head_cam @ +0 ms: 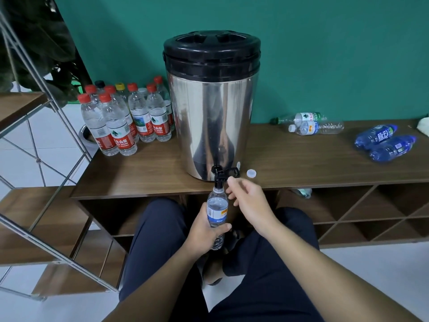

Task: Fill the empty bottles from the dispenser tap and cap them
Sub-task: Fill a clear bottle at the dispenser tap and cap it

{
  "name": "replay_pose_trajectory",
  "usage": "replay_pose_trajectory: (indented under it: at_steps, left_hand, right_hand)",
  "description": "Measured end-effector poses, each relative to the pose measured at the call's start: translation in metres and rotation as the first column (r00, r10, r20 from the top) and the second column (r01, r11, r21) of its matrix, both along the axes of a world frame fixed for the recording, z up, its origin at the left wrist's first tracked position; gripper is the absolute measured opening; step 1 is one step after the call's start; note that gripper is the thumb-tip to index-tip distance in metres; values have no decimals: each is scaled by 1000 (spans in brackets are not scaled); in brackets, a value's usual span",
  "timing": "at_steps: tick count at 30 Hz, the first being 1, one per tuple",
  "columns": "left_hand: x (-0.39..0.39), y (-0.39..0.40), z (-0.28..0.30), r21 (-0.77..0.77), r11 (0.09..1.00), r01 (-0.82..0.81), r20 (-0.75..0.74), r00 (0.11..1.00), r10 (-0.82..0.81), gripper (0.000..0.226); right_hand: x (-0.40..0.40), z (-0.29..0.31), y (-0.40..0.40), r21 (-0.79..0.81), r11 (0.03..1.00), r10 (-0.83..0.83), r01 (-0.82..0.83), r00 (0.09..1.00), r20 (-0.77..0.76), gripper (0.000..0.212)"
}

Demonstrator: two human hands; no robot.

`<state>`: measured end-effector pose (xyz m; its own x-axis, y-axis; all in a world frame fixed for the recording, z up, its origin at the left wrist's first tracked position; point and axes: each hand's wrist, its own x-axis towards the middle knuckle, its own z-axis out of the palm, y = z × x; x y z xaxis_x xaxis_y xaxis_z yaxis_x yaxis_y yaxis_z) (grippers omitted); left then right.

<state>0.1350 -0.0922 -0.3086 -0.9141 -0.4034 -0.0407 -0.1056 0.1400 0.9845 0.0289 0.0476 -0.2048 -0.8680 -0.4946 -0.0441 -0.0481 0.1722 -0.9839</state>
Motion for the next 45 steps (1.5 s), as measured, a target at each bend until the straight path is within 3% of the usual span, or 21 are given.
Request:
replay_pose_trajectory:
  at_steps: [2, 4, 10, 20, 26, 36, 45]
  left_hand:
    - [0, 0, 1, 13, 1000, -1, -15, 1000, 1, 81]
    - [-1, 1, 1, 22, 1000, -3, -24, 1000, 4, 80]
    - [-3, 3, 0, -8, 1000, -19, -31, 999, 18, 73]
    - [3, -2, -6, -27, 999, -46, 33, 998, 47, 69]
    - [10, -1, -8, -42, 998, -54, 62, 996, 56, 50]
    - [15, 3, 2, -46, 996, -74, 23, 997, 75, 48]
    - [17, 5, 8, -79, 994, -80, 19, 996, 82, 51]
  right_hand:
    - [8, -20, 4, 60, 997, 43, -40, 998, -44, 32]
    - [14, -37, 5, 111, 990, 91, -84, 994, -57, 42]
    - [21, -58, 4, 108, 976, 196, -190, 979, -56, 45]
    - [32, -63, -12, 5, 997, 81, -81, 996, -21, 40]
    - [35, -64, -12, -30, 997, 67, -68, 998, -11, 40]
    - [39, -70, -16, -12, 999, 30, -31, 998, -51, 41]
    - [42, -82, -20, 115, 993, 17, -5, 994, -106, 60]
